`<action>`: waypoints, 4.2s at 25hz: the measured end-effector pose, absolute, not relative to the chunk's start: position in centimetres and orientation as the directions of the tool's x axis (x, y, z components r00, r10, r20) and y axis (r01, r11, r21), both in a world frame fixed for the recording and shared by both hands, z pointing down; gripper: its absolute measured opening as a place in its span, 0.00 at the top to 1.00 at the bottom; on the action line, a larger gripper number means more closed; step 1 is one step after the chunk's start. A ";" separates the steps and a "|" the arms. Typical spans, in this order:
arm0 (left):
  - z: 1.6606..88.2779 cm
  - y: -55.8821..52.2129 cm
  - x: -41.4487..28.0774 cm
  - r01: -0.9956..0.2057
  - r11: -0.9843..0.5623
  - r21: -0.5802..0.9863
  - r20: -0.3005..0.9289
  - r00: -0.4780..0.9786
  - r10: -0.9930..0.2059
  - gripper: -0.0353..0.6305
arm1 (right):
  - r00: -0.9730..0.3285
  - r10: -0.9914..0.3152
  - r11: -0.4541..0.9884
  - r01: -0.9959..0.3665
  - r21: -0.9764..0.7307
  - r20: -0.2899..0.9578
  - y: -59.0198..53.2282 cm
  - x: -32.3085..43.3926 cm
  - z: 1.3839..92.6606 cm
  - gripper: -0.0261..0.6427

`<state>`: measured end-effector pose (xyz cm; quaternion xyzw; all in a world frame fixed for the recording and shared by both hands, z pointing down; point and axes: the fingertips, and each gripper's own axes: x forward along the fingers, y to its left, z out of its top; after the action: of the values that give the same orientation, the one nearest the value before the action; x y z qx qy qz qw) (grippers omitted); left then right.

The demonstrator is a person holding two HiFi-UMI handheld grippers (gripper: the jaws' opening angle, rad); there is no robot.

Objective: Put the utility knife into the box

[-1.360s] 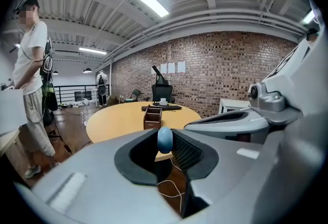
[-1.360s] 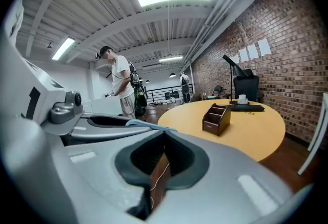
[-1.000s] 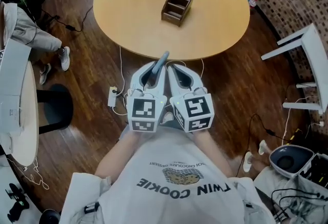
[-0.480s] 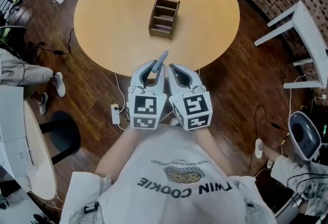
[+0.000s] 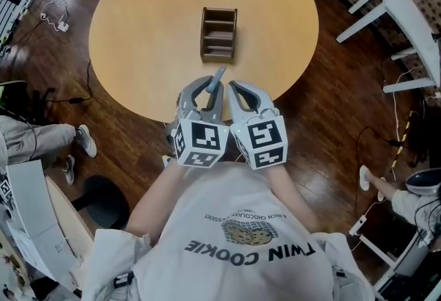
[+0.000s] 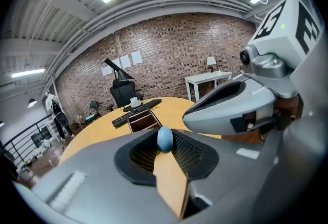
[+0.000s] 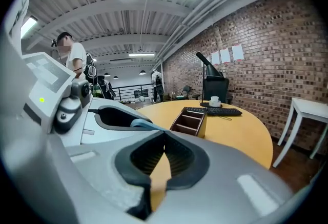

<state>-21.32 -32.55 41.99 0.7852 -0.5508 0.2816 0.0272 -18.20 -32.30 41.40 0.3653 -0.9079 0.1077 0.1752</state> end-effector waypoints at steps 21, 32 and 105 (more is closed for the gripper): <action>47.1 -39.2 -22.4 -0.454 -0.729 -0.512 0.677 0.309 -0.668 0.83 | -0.557 -0.700 0.604 -0.795 -0.045 0.446 -37.1 -19.4 43.4 0.96; 50.0 -41.4 -22.4 -0.332 -0.773 -0.540 0.716 0.301 -0.629 0.83 | -0.488 -0.728 0.543 -0.839 -0.029 0.481 -37.7 -18.0 44.2 0.96; 43.7 -24.0 -10.2 -0.852 -0.302 -0.428 0.537 0.029 -0.843 0.89 | -0.827 -0.445 0.852 -0.509 -0.121 0.342 -24.7 -7.2 42.5 0.96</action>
<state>-10.21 -24.00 43.67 0.7172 -0.5908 0.3696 0.0060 -7.20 -24.69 42.48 0.2510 -0.9502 0.1040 0.1525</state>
